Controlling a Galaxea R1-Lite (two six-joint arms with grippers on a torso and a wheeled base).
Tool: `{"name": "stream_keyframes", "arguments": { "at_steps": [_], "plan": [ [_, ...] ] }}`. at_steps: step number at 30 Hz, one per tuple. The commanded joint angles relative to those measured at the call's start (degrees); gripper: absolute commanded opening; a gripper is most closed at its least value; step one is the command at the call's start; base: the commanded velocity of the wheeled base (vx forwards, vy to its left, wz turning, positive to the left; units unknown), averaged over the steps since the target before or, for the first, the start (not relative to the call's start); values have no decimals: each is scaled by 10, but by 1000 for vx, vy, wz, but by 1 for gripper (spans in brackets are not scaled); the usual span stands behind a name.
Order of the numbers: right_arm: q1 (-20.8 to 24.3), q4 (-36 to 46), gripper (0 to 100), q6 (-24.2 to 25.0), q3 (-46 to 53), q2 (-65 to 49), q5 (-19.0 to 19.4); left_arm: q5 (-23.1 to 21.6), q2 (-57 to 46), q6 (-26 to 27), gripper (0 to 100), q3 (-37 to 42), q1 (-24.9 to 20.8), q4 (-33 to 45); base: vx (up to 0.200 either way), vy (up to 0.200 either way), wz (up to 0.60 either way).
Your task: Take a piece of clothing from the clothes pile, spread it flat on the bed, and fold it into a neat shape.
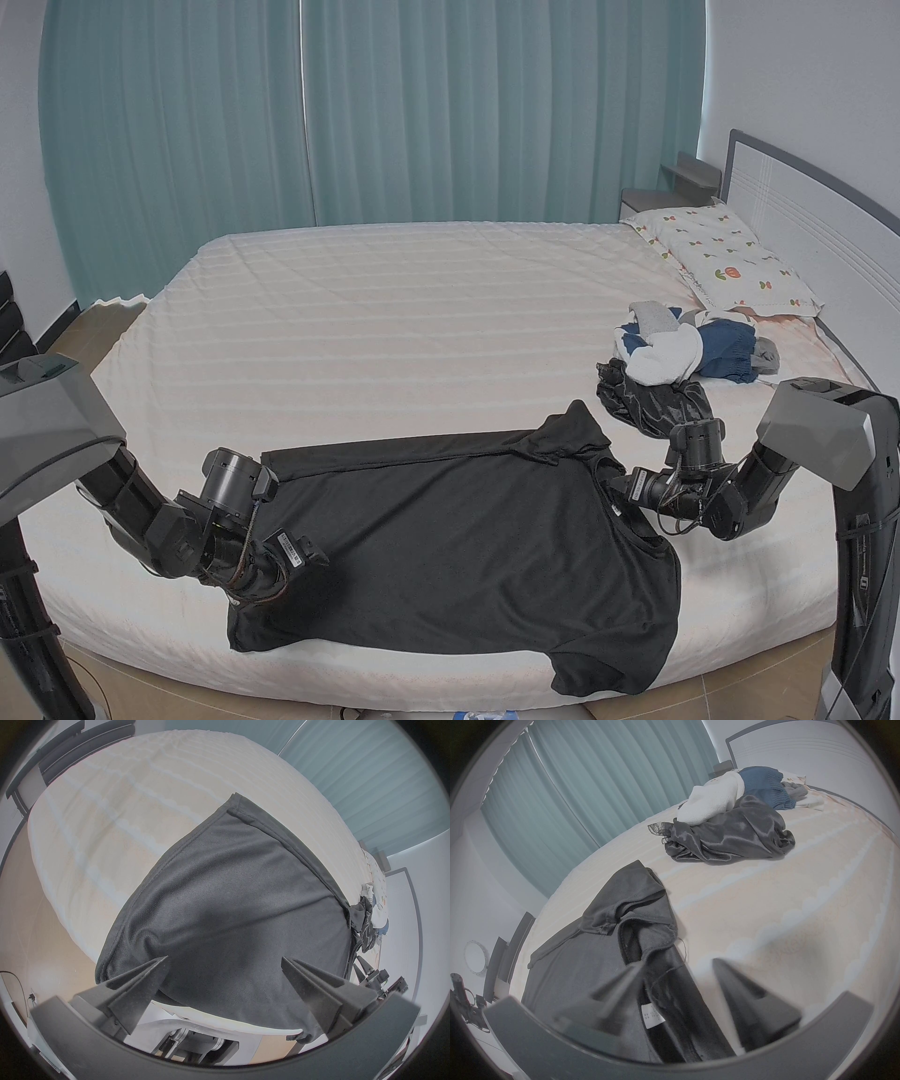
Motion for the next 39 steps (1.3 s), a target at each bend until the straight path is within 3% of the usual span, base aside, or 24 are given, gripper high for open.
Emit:
{"name": "stream_keyframes", "arguments": {
  "at_steps": [1, 11, 16, 17, 20, 31, 32, 39],
  "plan": [
    [6, 1, 0, 0, -15, 10, -4, 0, 4, 0, 100, -1, 1, 0, 0, 0, 0],
    [-21, 0, 0, -1, -7, -23, -10, 0, 5, 0, 100, 1, 2, 1, 0, 0, 0],
    [-21, -3, 0, -3, 18, -40, 11, 0, 8, 0, 100, 0, 2, 1, 0, 0, 0],
    [-21, -3, 100, -3, 18, -40, 11, 0, 8, 0, 100, 0, 2, 0, 0, 0, 0],
    [-12, -4, 100, 5, 11, -35, 30, 0, 12, 0, 100, -1, 2, 0, 0, 0, 0],
    [13, 6, 100, 7, -45, 21, 8, 0, 19, 0, 100, -1, 2, -2, 0, 0, 0],
    [14, 9, 0, 7, -51, 25, 5, 1, 19, 0, 100, -1, 2, -2, 0, 0, 0],
    [14, 23, 0, 9, -67, 29, 1, 1, 20, 1, 100, -1, 5, -2, 0, 0, 0]
  ]
}}
